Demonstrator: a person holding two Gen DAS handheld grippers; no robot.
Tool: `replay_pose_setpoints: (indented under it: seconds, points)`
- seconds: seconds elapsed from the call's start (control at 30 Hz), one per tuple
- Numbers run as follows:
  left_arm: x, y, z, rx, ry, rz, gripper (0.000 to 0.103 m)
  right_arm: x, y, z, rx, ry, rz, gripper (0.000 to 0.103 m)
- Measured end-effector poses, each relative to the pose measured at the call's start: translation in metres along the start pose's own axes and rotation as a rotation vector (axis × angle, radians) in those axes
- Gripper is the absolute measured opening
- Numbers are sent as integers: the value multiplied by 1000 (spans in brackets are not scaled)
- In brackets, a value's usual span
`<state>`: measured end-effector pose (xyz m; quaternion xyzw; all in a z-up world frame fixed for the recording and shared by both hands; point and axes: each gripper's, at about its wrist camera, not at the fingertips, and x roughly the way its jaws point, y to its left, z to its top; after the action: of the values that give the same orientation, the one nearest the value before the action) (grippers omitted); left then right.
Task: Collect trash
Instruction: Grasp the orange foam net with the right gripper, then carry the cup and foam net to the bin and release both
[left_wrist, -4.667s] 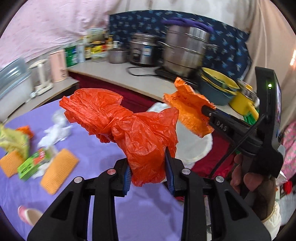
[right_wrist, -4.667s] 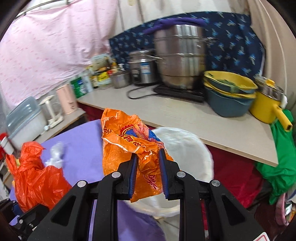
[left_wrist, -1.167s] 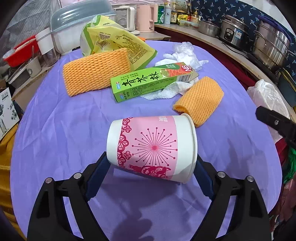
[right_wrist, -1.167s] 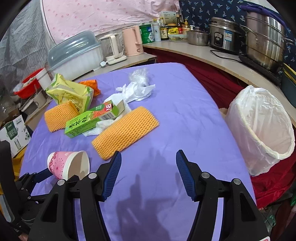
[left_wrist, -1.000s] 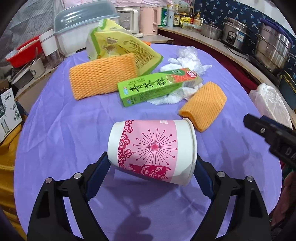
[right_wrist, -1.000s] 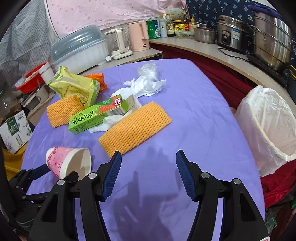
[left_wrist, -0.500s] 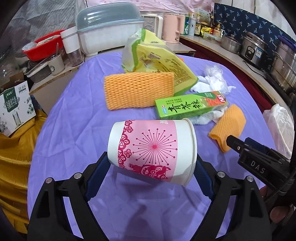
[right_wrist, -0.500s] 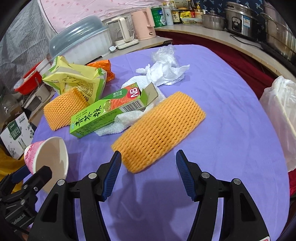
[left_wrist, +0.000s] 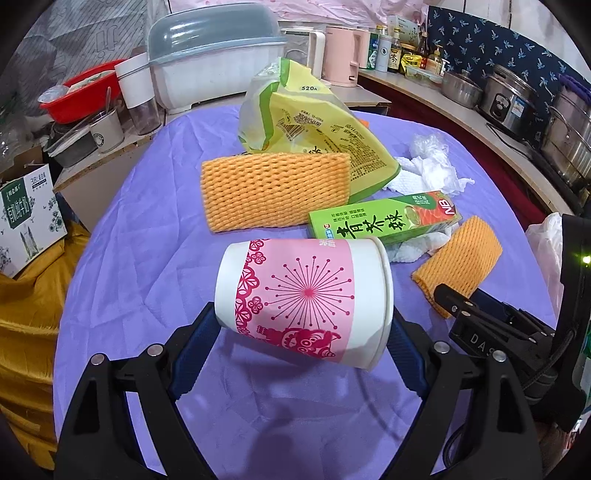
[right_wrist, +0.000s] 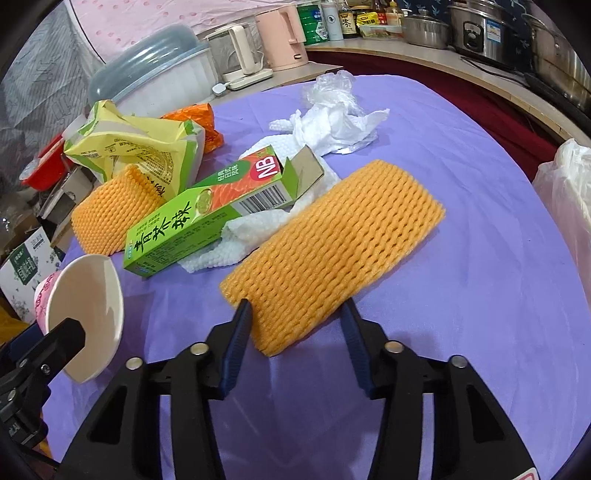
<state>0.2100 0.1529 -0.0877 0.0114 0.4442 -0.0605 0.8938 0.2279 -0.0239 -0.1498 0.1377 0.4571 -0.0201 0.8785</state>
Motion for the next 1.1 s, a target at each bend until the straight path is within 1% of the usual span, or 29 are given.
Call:
replay_pose_setpoints:
  seconds: [0.03, 0.07, 0.13, 0.23, 0.4, 0.63, 0.8, 0.87, 1.1]
  points:
    - [0, -1, 0, 0, 1, -2, 81, -1, 0, 0, 0, 4, 20, 28]
    - [0, -2, 0, 1, 1, -3, 81, -2, -1, -1, -1, 6, 30, 26]
    - [-1, -5, -1, 2, 1, 0, 81, -4, 0, -1, -8, 5, 35, 15]
    - [-6, -10, -1, 3, -1, -5, 81, -12, -4, 0, -4, -2, 39, 10]
    - [-17, -29, -1, 33, -17, -16, 81, -38, -20, 4, 18, -49, 39, 10]
    - [-36, -74, 4, 93, -44, -64, 81, -86, -56, 17, 60, -132, 15, 10]
    - [-49, -115, 7, 147, -63, -109, 81, -121, -97, 22, 102, -193, -12, 10]
    - [-54, -137, 8, 176, -73, -130, 81, -133, -113, 23, 121, -211, -26, 10]
    - [-66, -206, 11, 261, -89, -213, 81, -173, -183, 22, 208, -272, -89, 10]
